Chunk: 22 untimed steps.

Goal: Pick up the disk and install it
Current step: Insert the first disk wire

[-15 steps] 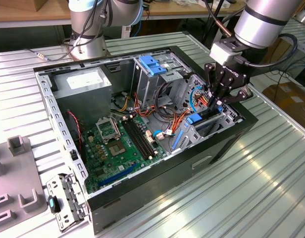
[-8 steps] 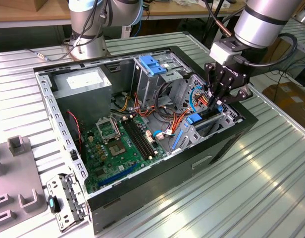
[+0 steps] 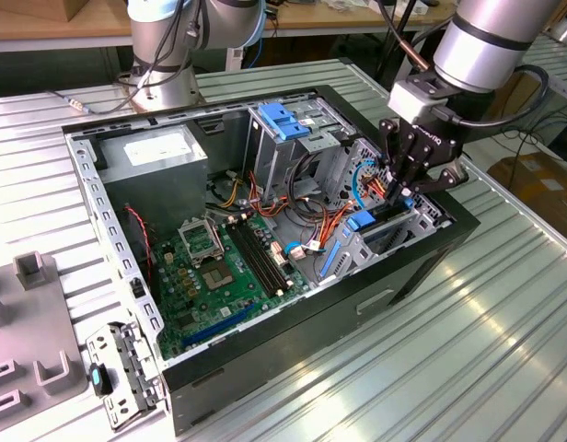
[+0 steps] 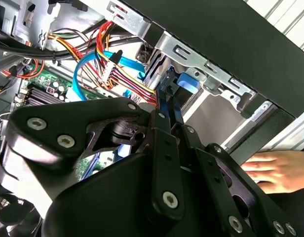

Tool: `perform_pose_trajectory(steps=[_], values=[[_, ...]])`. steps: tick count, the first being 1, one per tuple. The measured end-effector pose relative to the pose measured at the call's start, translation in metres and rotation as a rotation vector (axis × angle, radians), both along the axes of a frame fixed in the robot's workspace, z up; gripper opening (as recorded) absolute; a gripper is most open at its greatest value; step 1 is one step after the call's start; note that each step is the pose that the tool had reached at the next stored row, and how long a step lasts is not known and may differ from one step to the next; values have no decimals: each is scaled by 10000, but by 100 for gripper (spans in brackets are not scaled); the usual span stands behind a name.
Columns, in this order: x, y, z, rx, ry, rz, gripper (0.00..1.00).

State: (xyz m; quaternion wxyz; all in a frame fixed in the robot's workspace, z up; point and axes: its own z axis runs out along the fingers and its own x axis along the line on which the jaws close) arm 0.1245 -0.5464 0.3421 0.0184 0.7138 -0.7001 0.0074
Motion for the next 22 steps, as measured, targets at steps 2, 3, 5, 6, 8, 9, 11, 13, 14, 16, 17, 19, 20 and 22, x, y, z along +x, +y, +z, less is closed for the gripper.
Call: perform_pose_trajectory(steps=[2, 3, 5, 6, 8, 9, 11, 13, 14, 16, 17, 19, 20, 22], values=[[0, -1, -17, -3, 11, -1, 17], [0, -2, -19, 0, 11, 0, 17], [0, -3, -19, 0, 11, 0, 17], [0, -4, -21, 5, 11, 0, 18], [0, -4, 7, 2, 6, -1, 24], [0, -4, 50, 0, 5, 0, 24], [0, -4, 138, 0, 3, 0, 31], [0, -4, 155, 2, 0, 0, 31], [0, -4, 156, 2, 0, 0, 31], [0, -4, 156, 2, 0, 0, 22], [0, -4, 156, 1, -1, 0, 11], [0, -4, 156, 1, -1, 0, 11], [0, -4, 156, 1, -1, 0, 11], [0, -4, 156, 1, -1, 0, 11]])
